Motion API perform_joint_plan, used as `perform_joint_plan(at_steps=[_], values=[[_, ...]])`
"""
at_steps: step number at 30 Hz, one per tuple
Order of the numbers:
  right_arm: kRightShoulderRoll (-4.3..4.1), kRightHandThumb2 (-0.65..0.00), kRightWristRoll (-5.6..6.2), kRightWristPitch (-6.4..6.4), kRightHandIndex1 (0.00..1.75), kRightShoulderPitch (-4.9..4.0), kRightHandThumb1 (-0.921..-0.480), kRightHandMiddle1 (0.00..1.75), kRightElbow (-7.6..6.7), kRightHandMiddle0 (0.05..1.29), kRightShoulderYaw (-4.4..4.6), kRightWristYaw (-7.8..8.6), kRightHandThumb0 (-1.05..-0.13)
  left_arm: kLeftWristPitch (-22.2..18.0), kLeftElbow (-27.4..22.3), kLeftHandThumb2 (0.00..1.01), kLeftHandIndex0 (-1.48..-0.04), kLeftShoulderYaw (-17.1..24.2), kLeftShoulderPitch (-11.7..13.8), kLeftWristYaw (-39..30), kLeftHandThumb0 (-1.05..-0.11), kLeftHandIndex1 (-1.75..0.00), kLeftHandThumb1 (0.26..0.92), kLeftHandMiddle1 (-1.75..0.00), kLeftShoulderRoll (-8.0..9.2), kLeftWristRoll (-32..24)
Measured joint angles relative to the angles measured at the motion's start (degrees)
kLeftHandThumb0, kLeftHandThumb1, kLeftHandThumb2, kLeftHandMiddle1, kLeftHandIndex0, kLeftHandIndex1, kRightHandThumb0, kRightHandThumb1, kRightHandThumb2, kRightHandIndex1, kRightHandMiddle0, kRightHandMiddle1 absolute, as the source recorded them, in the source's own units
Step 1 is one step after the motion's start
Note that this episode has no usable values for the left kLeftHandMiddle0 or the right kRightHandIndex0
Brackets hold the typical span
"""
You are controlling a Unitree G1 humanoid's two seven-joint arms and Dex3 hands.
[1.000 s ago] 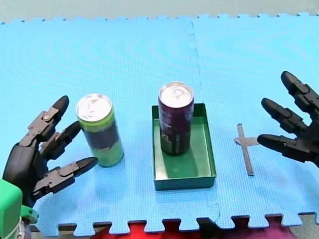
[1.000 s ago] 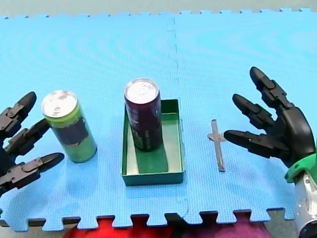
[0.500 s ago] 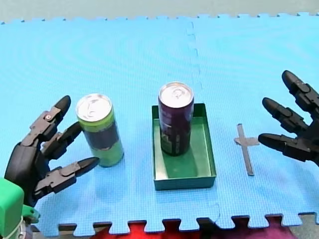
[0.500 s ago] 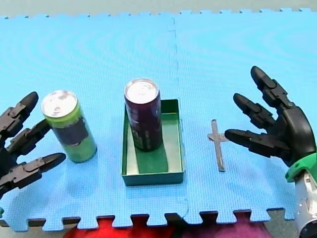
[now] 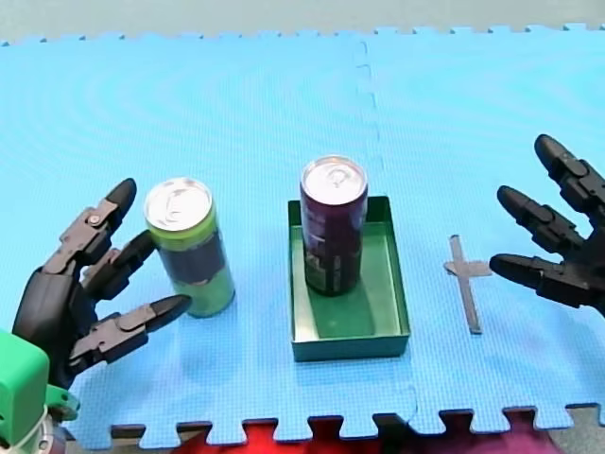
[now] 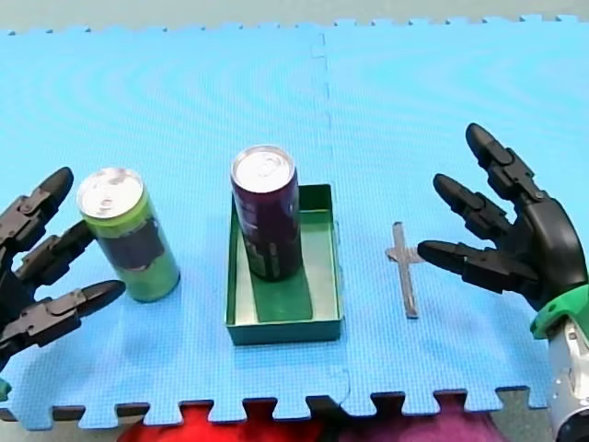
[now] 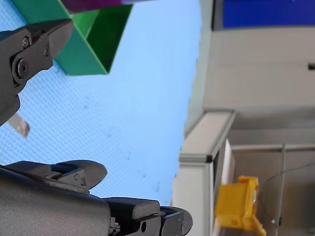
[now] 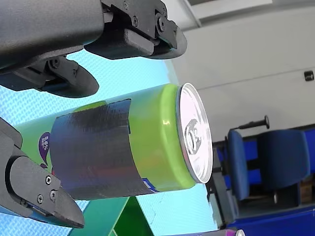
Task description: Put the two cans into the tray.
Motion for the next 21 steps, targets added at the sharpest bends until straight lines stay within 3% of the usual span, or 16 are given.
perform_joint_plan(at_steps=[21], values=[[0.11, 0.000, 0.09, -0.08, 0.00, 0.09, -0.627, 0.00, -0.48, 0.17, -0.20, 0.38, -0.764, 0.8, 1.4, 0.00, -0.33, -0.2, -2.9, 0.7, -0.980, 0.00, 0.637, 0.00, 0.02, 0.4]])
